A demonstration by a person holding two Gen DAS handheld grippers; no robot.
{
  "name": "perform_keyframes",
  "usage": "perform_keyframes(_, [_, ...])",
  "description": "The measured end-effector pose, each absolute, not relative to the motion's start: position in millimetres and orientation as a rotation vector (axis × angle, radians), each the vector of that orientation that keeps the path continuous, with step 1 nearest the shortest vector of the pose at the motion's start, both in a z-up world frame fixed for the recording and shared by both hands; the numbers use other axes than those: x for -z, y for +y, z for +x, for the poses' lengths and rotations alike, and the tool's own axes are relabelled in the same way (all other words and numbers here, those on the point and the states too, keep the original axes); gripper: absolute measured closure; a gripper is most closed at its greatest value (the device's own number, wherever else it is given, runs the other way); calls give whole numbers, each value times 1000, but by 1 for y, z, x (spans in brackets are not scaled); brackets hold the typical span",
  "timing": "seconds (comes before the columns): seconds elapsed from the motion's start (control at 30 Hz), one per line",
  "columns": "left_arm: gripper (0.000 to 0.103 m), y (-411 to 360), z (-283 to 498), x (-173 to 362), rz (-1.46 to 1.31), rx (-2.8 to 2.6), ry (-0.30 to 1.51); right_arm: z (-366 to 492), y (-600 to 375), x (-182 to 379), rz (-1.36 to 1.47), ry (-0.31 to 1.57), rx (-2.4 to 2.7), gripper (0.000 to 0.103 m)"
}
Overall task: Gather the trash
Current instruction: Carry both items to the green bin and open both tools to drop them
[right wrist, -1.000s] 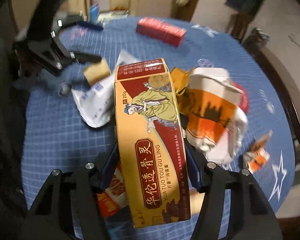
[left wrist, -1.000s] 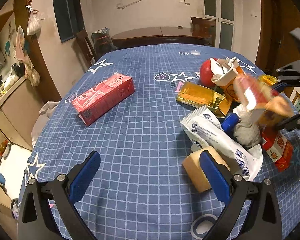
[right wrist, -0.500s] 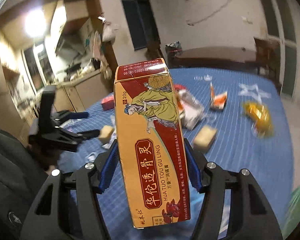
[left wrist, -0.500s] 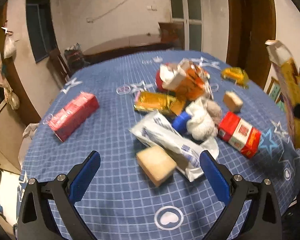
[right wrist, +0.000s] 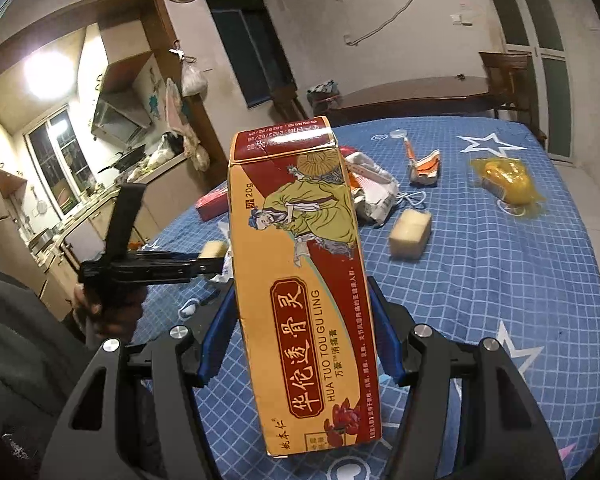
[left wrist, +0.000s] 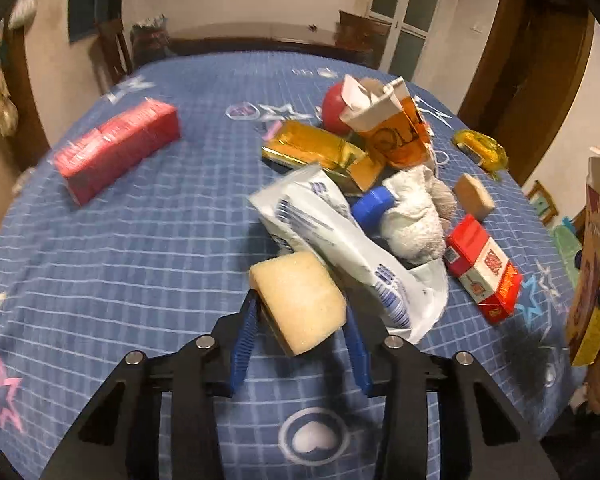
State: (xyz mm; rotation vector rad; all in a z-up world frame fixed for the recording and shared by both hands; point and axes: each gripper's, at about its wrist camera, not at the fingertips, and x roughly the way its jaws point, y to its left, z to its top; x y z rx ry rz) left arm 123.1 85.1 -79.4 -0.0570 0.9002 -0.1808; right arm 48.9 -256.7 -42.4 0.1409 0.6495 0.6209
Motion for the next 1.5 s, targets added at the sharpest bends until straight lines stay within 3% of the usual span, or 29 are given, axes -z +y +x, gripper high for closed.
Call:
perform_keyframes(0.13, [64, 95, 108, 57, -76, 167, 873, 45, -266, 35, 160, 621, -560, 44])
perform_keyframes(0.37, [63, 66, 92, -34, -18, 236, 689, 28, -326, -3, 219, 529, -302, 44])
perform_keyframes(0.57, [63, -41, 113, -93, 78, 464, 605, -10, -409, -61, 219, 439, 86, 44])
perform_keyframes(0.77, [64, -194, 121, -126, 158, 759, 593, -27, -491, -76, 250, 542, 367, 44])
perform_keyframes(0.93, [64, -324, 117, -114, 284, 941, 627, -23, -533, -55, 305, 672, 456, 44])
perform_keyframes(1.17, [64, -438, 127, -58, 354, 1036, 764, -23, -567, -24, 425, 792, 473, 44])
perform_keyframes(1.5, [64, -471, 138, 11, 450, 944, 830, -8, -570, 9, 507, 877, 426, 44])
